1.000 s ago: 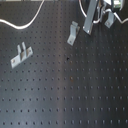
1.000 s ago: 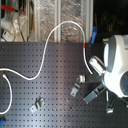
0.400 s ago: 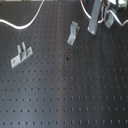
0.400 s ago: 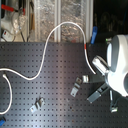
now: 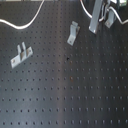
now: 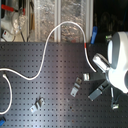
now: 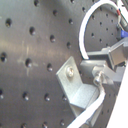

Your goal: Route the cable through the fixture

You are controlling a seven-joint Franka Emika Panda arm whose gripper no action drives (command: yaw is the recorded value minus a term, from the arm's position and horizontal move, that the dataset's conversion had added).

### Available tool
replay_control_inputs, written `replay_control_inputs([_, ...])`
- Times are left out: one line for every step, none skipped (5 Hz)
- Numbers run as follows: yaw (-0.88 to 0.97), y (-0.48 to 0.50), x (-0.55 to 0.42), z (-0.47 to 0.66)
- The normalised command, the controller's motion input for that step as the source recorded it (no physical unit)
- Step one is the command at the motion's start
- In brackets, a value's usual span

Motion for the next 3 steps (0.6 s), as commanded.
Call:
replay_control_inputs([0.22,-0.024,0.013,-0.38])
replay_control_inputs([0.61,0.312,-0.064,0.00])
replay_control_inputs([0.81,0.026,-0.138,-0.31])
